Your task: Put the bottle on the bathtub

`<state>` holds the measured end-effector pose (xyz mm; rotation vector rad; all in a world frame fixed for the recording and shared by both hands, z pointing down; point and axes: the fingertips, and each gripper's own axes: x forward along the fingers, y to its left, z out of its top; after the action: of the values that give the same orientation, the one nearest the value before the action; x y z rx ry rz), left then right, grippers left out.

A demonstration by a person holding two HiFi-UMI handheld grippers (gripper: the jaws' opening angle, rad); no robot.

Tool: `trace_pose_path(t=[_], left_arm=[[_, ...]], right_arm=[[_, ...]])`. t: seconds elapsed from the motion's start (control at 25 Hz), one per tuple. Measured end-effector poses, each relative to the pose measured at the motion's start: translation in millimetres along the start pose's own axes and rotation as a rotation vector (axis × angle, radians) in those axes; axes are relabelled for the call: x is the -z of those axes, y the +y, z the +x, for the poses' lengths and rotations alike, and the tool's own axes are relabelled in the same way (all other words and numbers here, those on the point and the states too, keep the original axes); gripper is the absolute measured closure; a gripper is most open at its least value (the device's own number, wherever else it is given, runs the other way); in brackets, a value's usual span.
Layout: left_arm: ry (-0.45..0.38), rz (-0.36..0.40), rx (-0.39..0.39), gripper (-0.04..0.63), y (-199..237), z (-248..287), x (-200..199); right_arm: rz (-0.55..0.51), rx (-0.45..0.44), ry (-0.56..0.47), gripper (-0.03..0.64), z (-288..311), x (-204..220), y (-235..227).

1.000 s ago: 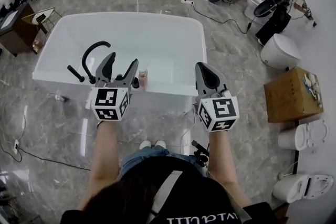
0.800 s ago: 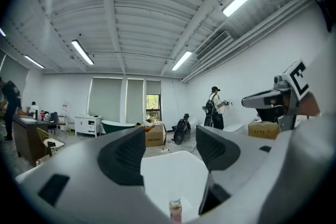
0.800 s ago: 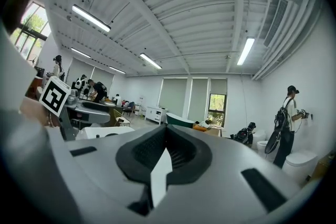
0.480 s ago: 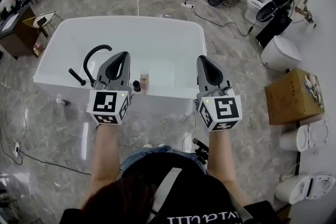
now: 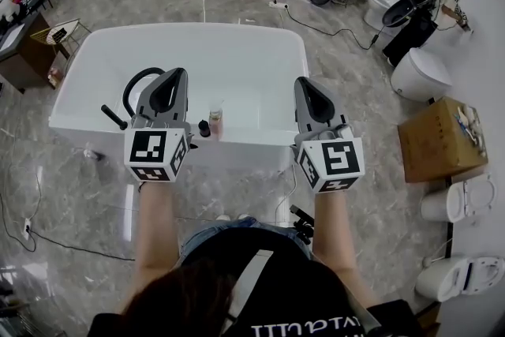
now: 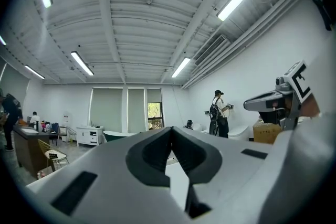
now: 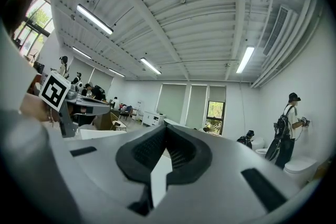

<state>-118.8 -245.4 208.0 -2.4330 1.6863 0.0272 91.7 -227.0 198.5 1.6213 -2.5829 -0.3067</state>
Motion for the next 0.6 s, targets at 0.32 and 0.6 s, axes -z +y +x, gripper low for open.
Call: trace_pose_path(t=[0.32,0.6], left_arm=[[0.007,0.006,0.009,0.583,-0.6,2.5,1.7],[0.011,0.012,0.013,0.583,0.5,4.2,-1.6]], right_arm=[[-0.017,-0.008,0.0,0.601,1.2,-1.2,-1.4],[-0.023,-0.019,0.009,0.601,4.2,-4.3,0.2]])
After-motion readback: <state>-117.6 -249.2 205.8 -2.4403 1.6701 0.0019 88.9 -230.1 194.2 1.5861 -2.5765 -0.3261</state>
